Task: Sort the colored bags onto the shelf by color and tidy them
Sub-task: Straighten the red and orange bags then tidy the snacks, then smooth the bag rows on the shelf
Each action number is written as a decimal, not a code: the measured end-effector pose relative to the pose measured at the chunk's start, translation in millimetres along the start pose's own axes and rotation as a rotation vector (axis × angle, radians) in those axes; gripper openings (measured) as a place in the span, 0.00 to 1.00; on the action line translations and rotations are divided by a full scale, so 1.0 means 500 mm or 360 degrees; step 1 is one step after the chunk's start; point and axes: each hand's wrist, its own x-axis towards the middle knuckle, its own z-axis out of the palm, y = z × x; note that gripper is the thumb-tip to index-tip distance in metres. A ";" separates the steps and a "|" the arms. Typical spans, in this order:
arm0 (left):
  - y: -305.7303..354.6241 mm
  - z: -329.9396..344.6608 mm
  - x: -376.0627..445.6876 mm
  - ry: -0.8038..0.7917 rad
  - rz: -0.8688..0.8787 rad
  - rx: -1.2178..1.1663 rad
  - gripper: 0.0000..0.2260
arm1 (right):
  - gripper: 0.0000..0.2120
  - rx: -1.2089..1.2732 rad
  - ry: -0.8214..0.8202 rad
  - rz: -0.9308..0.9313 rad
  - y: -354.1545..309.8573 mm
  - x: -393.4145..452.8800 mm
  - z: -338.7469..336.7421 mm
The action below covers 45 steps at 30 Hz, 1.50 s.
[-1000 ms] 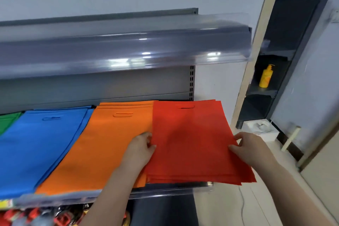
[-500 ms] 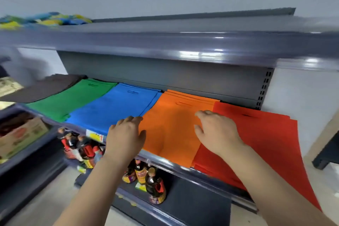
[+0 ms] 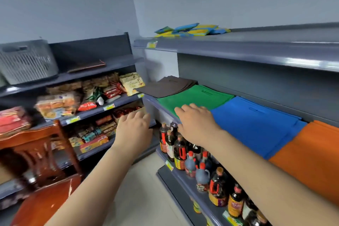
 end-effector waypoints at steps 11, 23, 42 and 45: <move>-0.306 0.088 0.084 -0.0147 -0.0397 0.0167 0.21 | 0.15 0.0128 -0.0023 -0.0467 -0.217 0.317 0.097; -0.501 0.188 0.260 -0.0234 -0.0916 0.0240 0.21 | 0.20 0.0287 0.0063 -0.0781 -0.271 0.690 0.198; -0.902 0.391 0.578 -0.0158 -0.0973 0.0200 0.17 | 0.18 0.0217 0.0061 -0.0805 -0.445 1.193 0.380; -0.975 0.415 0.633 -0.0155 -0.0915 0.0214 0.17 | 0.17 0.0221 0.0060 -0.0775 -0.478 1.271 0.403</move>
